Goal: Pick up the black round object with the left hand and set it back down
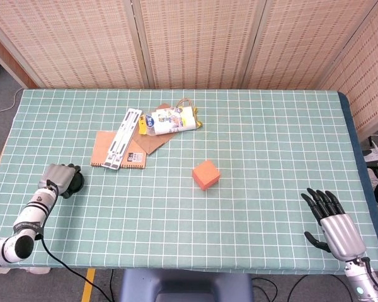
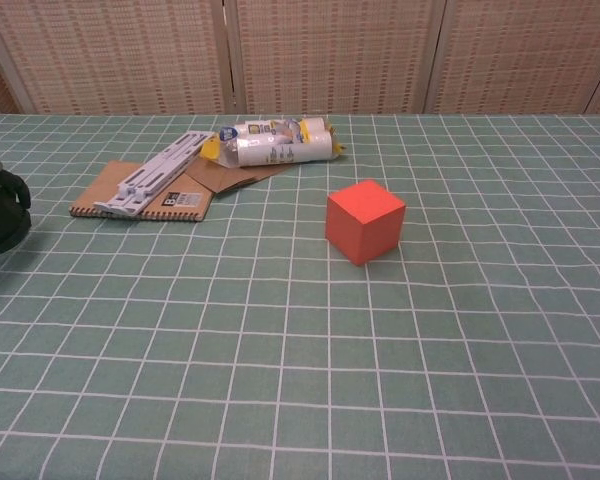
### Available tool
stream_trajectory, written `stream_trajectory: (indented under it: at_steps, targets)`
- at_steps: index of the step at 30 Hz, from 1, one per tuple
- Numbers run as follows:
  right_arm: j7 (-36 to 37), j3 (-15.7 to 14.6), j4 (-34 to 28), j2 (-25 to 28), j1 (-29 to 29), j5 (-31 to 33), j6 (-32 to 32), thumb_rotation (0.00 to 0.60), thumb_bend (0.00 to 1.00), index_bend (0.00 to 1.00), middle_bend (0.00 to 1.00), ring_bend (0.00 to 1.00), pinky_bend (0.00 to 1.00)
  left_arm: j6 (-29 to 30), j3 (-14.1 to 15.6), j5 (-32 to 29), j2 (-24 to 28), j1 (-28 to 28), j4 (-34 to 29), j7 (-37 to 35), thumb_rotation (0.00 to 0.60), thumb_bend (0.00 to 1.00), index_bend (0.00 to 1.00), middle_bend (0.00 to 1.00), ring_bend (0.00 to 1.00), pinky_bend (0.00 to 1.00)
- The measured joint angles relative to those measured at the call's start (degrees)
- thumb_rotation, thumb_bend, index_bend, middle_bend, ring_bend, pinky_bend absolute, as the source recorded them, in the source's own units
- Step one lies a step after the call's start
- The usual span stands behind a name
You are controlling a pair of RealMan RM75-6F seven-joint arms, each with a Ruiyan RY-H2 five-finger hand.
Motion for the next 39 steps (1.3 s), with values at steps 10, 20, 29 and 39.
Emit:
stream_trajectory:
  at_steps: [10, 20, 29, 39]
  targets:
    - [0.7, -0.3, -0.1, 0.1, 0.2, -0.1, -0.5, 0.600, 0.18, 0.00, 0.00, 0.00, 0.00, 7.6, 6.8, -21.5, -4.6, -7.2, -5.3, 16.0, 0.600, 0.43, 0.38, 0.52, 0.51, 0.60]
    - [0.6, -0.3, -0.1, 0.0, 0.2, 0.0, -0.6, 0.600, 0.18, 0.00, 0.00, 0.00, 0.00, 8.6, 6.8, -16.8, -5.8, -5.8, -4.5, 13.2, 0.600, 0.40, 0.00, 0.05, 0.17, 0.38]
    - [0.7, -0.3, -0.2, 0.1, 0.1, -0.2, -0.2, 0.600, 0.18, 0.00, 0.00, 0.00, 0.00, 9.7, 6.5, -14.6, -4.8, -4.9, -5.6, 11.8, 0.600, 0.40, 0.00, 0.00, 0.00, 0.28]
    - [0.9, -0.4, -0.4, 0.4, 0.0, -0.2, -0.2, 0.600, 0.18, 0.00, 0.00, 0.00, 0.00, 10.2, 6.4, -13.3, -3.5, -4.0, -7.2, 10.8, 0.600, 0.40, 0.00, 0.00, 0.00, 0.27]
